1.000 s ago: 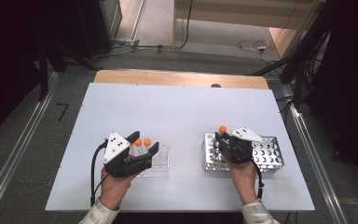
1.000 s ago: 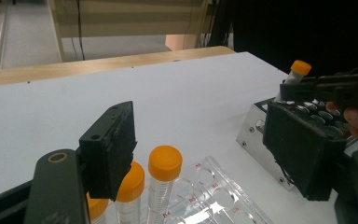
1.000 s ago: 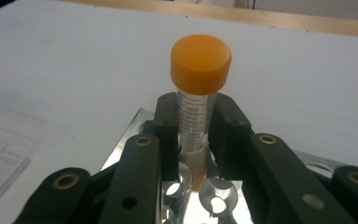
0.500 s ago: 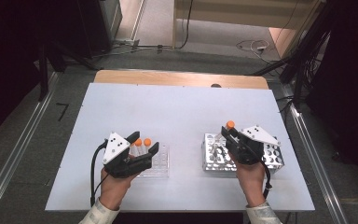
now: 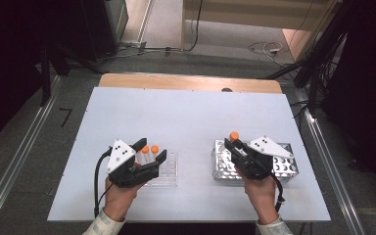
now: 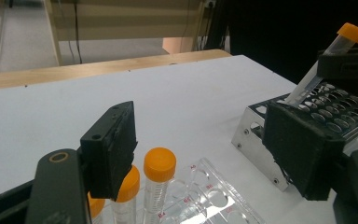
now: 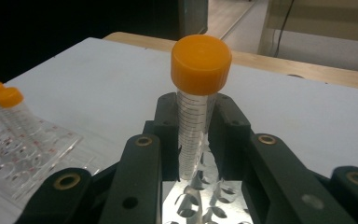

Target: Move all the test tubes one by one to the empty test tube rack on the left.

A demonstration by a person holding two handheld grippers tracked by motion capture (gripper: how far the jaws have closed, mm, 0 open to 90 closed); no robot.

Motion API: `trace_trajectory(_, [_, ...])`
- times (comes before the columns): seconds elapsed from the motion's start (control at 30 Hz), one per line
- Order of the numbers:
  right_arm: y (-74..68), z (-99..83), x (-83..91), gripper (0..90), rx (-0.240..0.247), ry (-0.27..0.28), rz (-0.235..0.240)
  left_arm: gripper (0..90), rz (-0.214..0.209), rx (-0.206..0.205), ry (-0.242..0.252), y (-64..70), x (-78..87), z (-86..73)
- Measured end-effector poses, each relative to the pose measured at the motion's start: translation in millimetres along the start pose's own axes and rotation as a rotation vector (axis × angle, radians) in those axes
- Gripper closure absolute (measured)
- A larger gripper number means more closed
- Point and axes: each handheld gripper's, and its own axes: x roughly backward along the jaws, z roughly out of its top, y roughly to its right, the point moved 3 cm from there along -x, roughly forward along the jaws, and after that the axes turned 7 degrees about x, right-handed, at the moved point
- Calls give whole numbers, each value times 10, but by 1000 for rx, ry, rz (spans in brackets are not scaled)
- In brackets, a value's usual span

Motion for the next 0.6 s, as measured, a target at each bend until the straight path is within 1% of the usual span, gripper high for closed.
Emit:
trace_trajectory(0.1, [-118,-19,-21,718,26,-9,26,260,-6,3,-1,21,3,2])
trace_trajectory(0.17, [-193,-29,-32,718,46,-18,43,260,-13,-5,-6,30,7,2])
trace_trajectory(0.23, [-257,-32,-35,718,54,-21,60,259,-17,-6,-6,46,8,2])
trace_trajectory(0.4, [-365,-35,-32,719,80,-25,94,256,-26,-13,-5,76,11,4])
trace_trajectory(0.6, [-488,-64,-48,719,105,-45,126,258,-47,-22,-10,139,12,-1])
